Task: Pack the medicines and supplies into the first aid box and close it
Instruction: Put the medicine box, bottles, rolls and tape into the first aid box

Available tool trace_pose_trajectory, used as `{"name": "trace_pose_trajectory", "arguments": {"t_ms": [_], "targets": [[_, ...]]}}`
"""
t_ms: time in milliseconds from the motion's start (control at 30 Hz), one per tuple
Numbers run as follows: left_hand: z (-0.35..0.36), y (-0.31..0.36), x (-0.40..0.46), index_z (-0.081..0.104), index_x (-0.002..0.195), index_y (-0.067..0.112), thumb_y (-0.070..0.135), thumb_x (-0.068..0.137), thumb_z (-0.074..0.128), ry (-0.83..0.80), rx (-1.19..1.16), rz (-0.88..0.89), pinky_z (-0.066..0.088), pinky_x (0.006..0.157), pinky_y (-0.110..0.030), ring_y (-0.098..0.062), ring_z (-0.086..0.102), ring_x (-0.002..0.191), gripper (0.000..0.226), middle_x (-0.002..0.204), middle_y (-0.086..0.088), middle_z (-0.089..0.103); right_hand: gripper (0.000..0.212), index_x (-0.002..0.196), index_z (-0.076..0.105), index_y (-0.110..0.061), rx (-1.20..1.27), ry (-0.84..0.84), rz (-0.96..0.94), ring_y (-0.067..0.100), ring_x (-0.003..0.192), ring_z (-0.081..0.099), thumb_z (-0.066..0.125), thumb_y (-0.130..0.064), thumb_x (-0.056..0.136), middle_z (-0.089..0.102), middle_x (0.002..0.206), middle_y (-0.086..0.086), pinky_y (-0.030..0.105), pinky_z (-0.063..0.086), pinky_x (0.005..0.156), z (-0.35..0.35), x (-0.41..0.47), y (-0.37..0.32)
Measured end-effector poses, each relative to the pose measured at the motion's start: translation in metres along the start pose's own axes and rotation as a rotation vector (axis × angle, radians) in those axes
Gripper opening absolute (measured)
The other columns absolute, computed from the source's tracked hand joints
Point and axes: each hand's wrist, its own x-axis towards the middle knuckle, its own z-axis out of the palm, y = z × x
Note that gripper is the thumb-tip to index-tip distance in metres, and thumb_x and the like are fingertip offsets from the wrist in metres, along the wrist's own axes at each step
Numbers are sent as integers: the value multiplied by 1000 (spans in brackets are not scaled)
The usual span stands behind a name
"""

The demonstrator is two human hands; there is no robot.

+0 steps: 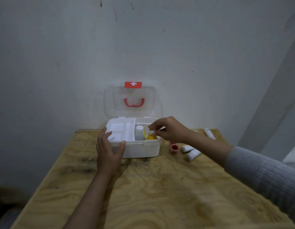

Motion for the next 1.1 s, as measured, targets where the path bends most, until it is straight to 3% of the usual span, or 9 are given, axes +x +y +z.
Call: {"name": "trace_pose_trajectory", "arguments": {"t_ms": [100,300,367,467,600,733,833,1000,1100], "targets": [[1,0,0,31,128,28,54,78,53,0,-2,-5,42,96,-38,-23,33,133,61,150,-1,28,25,107,68,-6,-9,-14,18,16,94,68,66,-7,82,71,110,8,22,54,83,-1,-2,1],[1,0,1,32,127,24,38,83,64,1,-22,2,43,100,-44,-23,32,134,57,150,-4,29,38,116,62,-17,-97,-71,79,1,95,59,71,-17,80,65,115,-6,4,42,74,-23,-15,9],[1,-2,1,32,127,23,29,83,67,1,-23,5,44,101,-49,-23,33,134,56,149,-4,29,34,113,64,-18,-131,-34,120,1,92,58,70,-17,80,67,111,-6,8,43,77,-34,-27,20],[0,-1,1,33,127,21,39,82,63,-3,-44,34,41,102,-44,-23,33,134,56,149,-6,30,26,105,68,-20,-181,-79,227,5,94,61,71,-18,79,71,105,-5,23,48,86,-46,-51,45],[-1,2,1,34,127,19,50,79,53,0,-46,40,39,101,-39,-23,33,134,61,149,-8,30,29,104,69,-21,-325,-214,364,11,102,60,73,-16,75,69,108,-3,22,42,84,-55,-80,75],[-1,1,0,34,127,18,50,79,53,0,-42,40,38,101,-39,-23,32,135,61,149,-8,30,34,106,67,-23,-361,-235,467,11,95,55,74,-16,73,57,94,-12,23,39,77,-64,-99,94],[0,1,0,34,127,18,51,78,52,-4,-31,26,39,102,-42,-23,31,135,62,149,-7,29,32,107,66,-21,-398,-281,469,9,89,49,72,-18,76,51,88,-18,19,34,69,-58,-107,102],[0,1,1,35,127,14,50,79,52,-2,-24,36,37,102,-40,-18,31,134,62,148,-9,30,20,98,68,-22,-389,-211,451,13,97,57,69,-20,79,66,104,-6,34,49,84,-48,-116,113],[0,1,1,37,125,11,48,79,52,4,-32,41,34,103,-38,-9,28,132,61,148,-11,31,15,96,68,-20,-335,-190,432,14,95,58,68,-18,81,66,100,-5,29,47,82,-50,-123,114]]}}
